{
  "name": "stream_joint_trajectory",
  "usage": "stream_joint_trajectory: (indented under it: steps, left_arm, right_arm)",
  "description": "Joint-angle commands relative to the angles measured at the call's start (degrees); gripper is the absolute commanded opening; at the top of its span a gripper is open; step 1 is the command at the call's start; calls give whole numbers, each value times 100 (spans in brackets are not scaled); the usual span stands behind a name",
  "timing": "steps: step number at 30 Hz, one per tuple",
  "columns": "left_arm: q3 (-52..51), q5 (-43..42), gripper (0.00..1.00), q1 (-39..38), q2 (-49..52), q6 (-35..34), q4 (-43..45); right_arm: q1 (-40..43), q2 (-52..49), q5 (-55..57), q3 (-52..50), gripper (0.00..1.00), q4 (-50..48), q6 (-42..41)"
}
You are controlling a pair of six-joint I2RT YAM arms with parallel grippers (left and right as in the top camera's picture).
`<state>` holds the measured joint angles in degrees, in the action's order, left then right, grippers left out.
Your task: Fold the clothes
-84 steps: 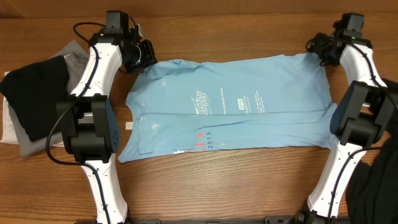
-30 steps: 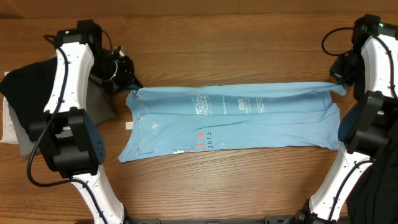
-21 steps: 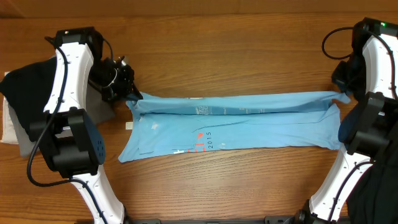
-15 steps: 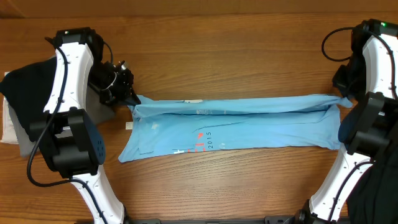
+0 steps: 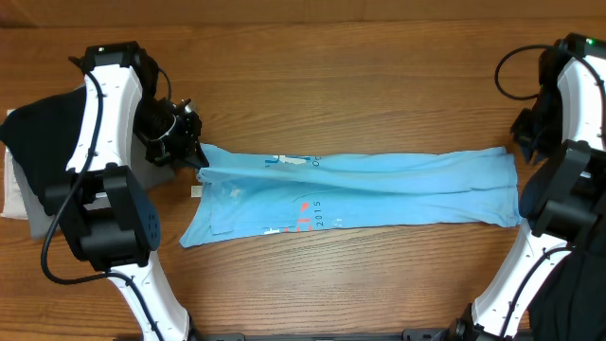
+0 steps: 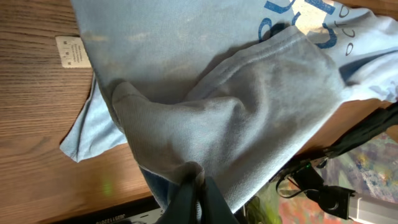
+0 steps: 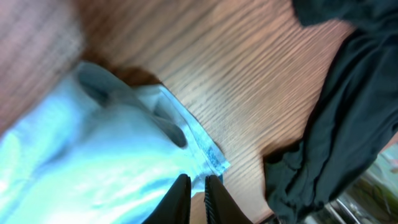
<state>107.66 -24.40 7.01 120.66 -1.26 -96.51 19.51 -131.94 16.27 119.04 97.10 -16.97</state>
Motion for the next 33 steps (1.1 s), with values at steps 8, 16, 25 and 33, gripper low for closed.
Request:
stream_joint_trajectory:
  steps: [8,16,25,33]
  left_arm:
    - [-4,103,4,-166,-118,109,-11]
    - [-4,105,4,-385,-118,111,232]
    - [-4,109,4,-481,-116,151,361]
    - [-4,111,4,-481,-116,177,376]
  right_arm:
    - [13,229,-616,-337,60,-286,-42]
    - [13,223,-1104,-337,62,-813,192]
    - [13,195,-1235,-350,58,-1054,149]
    - [13,101,-1235,-361,55,-1088,105]
